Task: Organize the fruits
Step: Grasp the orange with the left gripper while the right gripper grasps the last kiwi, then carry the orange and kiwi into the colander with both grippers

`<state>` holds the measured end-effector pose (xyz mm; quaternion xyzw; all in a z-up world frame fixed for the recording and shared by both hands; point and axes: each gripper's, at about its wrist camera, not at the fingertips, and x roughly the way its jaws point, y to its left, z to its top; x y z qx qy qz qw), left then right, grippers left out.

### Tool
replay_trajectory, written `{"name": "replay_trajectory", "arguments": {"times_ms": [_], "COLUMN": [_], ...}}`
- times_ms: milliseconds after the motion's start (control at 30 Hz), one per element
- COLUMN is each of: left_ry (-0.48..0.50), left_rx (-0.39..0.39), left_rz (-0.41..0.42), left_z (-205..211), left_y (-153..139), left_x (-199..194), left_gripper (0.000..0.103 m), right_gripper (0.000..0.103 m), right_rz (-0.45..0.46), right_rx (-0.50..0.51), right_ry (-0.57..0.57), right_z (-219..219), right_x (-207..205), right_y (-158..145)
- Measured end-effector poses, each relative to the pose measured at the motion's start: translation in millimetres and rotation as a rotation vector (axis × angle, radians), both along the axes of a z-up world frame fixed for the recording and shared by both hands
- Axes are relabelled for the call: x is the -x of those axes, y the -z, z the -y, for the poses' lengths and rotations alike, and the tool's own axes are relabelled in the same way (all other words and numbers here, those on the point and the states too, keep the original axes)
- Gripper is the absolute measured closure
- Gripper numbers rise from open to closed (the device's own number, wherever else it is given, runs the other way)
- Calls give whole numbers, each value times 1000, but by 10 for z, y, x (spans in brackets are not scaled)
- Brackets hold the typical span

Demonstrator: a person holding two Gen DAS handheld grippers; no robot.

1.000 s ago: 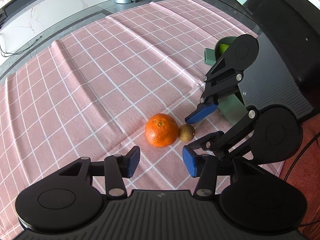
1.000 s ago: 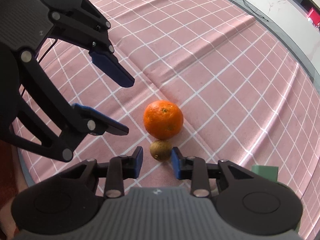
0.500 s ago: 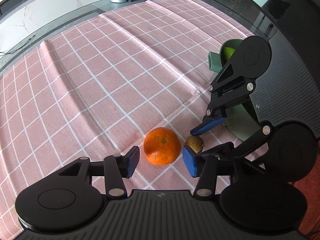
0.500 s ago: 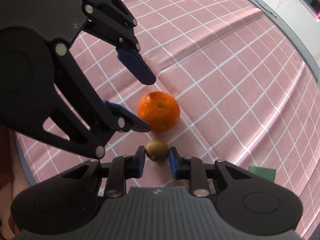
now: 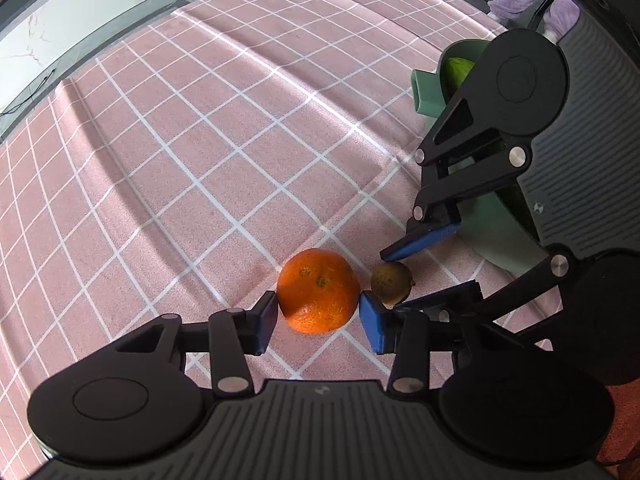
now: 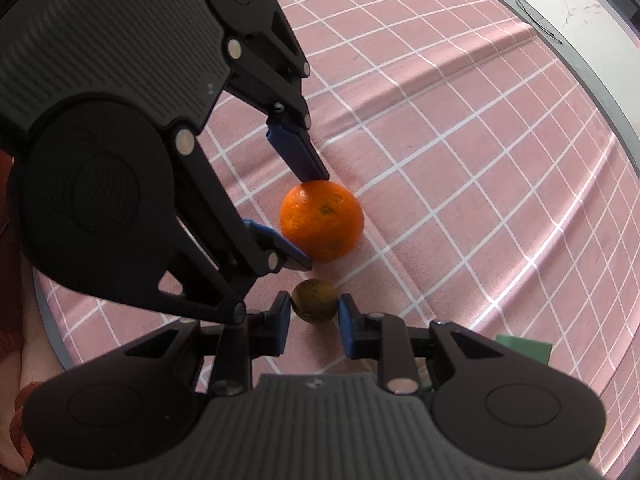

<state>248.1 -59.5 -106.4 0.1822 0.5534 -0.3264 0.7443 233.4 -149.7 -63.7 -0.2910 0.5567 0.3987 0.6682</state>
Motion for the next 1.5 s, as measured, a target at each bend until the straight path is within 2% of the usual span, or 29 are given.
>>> {"name": "replay_trajectory", "arguments": {"times_ms": [333,800,1100,1500], "left_ry": [-14,-60,-45,41], "left_rx": [-65,-154,-170,-105], "left_rz": [35,108,145,171], "left_z": [-63,-207,-65,496], "left_y": [-177,-665,-905,-1071], "left_x": [143,626,1007,1274], "left_gripper": [56,56,56,56], "right_gripper": [82,82,81,81], "right_rz": [38,114,160,189], "right_rx": [-27,-120,-133,-103], "right_ry": [20,33,113,235], "right_z": [10,214,608,1314], "right_x": [168,742,1067,1316], "right_y": [-96,-776,-1009,-1078]}}
